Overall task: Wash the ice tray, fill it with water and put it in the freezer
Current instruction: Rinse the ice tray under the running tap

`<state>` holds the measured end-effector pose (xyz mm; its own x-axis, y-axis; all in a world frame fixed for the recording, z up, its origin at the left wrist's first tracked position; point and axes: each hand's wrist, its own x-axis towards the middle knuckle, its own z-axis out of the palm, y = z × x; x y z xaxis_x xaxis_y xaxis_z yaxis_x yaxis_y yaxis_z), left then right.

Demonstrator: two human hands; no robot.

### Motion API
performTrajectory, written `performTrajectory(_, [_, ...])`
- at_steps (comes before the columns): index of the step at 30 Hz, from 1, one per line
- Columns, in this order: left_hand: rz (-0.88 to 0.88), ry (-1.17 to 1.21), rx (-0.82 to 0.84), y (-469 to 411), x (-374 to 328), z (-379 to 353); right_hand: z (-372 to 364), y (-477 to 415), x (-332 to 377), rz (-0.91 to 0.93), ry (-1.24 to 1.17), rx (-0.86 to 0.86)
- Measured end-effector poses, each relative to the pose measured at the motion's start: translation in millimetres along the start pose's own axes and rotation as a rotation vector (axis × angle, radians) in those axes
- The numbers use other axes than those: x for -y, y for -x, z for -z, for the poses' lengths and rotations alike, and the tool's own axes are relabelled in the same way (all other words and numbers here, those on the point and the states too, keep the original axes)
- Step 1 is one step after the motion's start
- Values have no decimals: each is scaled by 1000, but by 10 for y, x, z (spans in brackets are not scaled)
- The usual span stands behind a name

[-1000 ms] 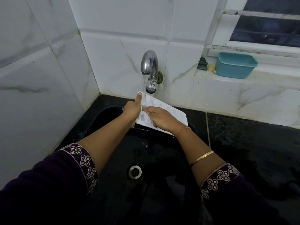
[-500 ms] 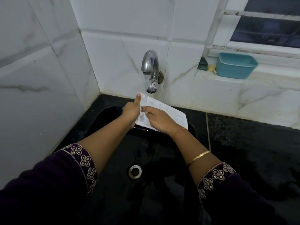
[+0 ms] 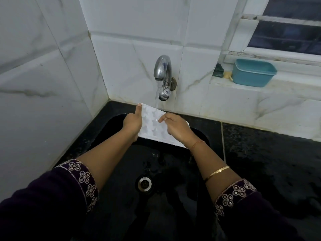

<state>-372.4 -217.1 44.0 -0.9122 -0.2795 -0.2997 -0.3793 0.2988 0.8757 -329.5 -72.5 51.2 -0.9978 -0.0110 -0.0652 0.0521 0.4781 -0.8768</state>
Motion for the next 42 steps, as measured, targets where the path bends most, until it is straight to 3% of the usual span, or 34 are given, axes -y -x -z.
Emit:
performTrajectory(10, [-10, 45, -21, 43, -4, 24, -162, -48, -62, 7, 144, 232])
performTrajectory(14, [-23, 40, -14, 64, -2, -1, -137, -75, -10, 23, 322, 177])
performTrajectory(19, [-5, 55, -43, 55, -38, 35, -105, -35, -45, 11, 150, 268])
performTrajectory(24, [2, 60, -11, 93, 20, -32, -114, -92, -104, 23, 357, 167])
performTrajectory(29, [-5, 66, -40, 82, 4, -15, -116, -21, -96, 37, 232, 245])
performTrajectory(31, [7, 74, -36, 66, 19, -11, -79, -36, -134, 32, 293, 260])
performTrajectory(36, [15, 66, -30, 92, -11, -47, -99, -76, -91, 61, 353, 135])
performTrajectory(40, [2, 44, -47, 77, -61, -7, -133, -43, -61, 47, 172, 220])
performTrajectory(42, [3, 36, -46, 68, -47, 1, -103, -59, -113, 26, 217, 264])
